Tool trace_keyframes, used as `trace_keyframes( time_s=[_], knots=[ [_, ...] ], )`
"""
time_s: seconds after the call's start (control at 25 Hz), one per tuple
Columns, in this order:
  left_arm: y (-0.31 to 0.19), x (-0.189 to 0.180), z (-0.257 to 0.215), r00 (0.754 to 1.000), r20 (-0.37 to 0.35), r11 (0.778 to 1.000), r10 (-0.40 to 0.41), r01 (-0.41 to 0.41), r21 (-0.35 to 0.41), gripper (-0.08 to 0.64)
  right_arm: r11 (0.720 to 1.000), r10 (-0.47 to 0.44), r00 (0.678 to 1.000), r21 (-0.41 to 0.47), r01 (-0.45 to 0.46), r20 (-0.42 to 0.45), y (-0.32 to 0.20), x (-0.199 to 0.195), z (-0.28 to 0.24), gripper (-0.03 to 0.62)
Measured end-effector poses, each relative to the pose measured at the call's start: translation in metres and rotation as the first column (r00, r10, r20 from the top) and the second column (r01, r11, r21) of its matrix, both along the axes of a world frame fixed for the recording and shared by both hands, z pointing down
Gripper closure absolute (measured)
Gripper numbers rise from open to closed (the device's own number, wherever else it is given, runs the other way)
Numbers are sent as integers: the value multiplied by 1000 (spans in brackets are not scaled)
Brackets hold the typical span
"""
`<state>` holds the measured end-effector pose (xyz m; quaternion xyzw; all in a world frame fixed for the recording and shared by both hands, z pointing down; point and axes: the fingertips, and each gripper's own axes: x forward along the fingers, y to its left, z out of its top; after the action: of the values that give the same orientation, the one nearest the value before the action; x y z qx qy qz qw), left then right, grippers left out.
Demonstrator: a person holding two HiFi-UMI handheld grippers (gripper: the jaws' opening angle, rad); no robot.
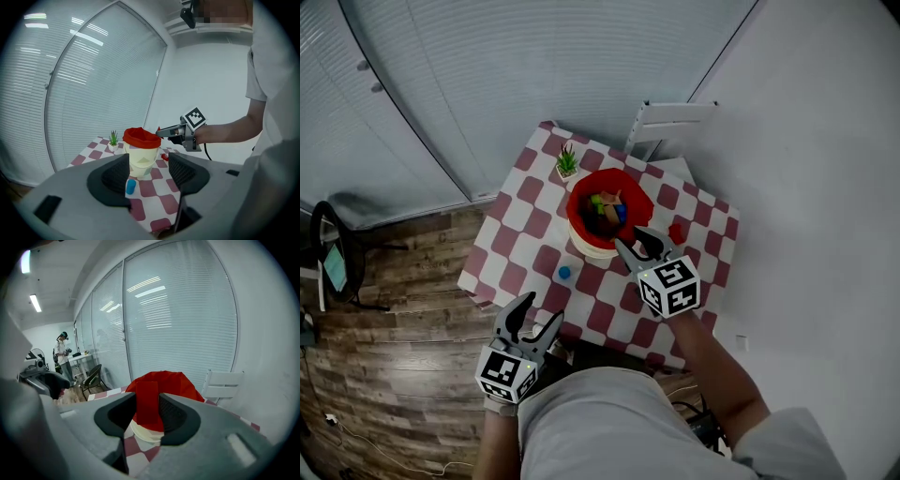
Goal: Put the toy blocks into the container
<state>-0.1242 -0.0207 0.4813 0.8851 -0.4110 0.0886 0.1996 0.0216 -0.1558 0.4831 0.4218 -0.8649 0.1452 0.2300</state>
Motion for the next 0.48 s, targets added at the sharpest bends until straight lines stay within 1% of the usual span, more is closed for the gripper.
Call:
trace_keyframes(
  time_s=[0.28,0.48],
  knots=[
    [1,-10,4,1000,-1,1000,-13,13,-16,319,1000,1,999,-28,-2,-39,-22,-12,10,439],
    [4,-15,8,1000,3,999,-19,19,-28,319,998,0,998,-57,-3,-65,-28,-15,22,439]
  ],
)
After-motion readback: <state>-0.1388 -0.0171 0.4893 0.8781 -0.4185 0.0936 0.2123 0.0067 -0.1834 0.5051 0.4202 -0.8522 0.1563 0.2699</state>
